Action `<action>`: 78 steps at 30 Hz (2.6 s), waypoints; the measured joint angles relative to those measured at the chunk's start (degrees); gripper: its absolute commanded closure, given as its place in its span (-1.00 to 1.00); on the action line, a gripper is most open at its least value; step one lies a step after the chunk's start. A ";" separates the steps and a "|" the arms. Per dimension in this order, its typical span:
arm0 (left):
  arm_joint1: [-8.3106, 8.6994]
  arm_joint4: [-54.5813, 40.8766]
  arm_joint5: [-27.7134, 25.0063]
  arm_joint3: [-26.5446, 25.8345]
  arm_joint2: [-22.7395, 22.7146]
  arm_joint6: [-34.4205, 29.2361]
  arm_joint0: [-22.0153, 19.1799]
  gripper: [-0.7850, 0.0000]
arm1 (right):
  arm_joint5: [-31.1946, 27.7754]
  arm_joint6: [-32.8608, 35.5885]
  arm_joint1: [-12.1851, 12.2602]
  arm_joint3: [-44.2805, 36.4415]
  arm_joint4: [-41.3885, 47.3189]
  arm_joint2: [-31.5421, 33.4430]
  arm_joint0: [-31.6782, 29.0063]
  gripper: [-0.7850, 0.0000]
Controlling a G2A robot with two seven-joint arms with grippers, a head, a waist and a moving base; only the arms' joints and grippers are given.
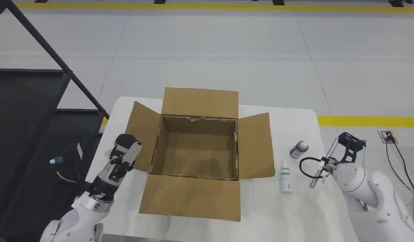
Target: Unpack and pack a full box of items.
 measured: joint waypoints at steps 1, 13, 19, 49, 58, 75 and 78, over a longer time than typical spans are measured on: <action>0.00 0.00 0.00 -0.01 -0.01 0.05 0.00 -1.00 | -0.10 -0.59 0.07 -2.23 0.31 1.06 -1.03 1.00; 0.04 -1.23 -0.84 -0.99 -1.23 0.60 1.08 -1.00 | -7.69 -9.96 -0.27 -27.53 9.97 8.67 -10.71 1.00; 0.05 -2.07 -1.16 -1.50 -2.93 1.92 1.67 -1.00 | -12.18 -10.36 -0.57 -31.52 13.59 4.87 -9.14 1.00; -0.09 -8.59 -3.77 1.15 -11.86 4.65 5.84 -1.00 | -32.63 -7.13 -7.01 -4.00 9.56 -38.20 24.40 1.00; -0.08 -8.48 -3.82 1.14 -11.74 4.44 5.88 -1.00 | -32.22 -6.53 -7.16 -3.56 9.16 -38.56 25.02 1.00; -0.08 -8.48 -3.82 1.14 -11.74 4.44 5.88 -1.00 | -38.84 -6.71 -9.60 3.71 11.14 -43.83 30.34 1.00; -0.11 -8.49 -3.34 1.02 -11.77 4.67 5.94 -1.00 | -39.53 -5.41 -11.55 9.31 11.92 -47.52 34.72 1.00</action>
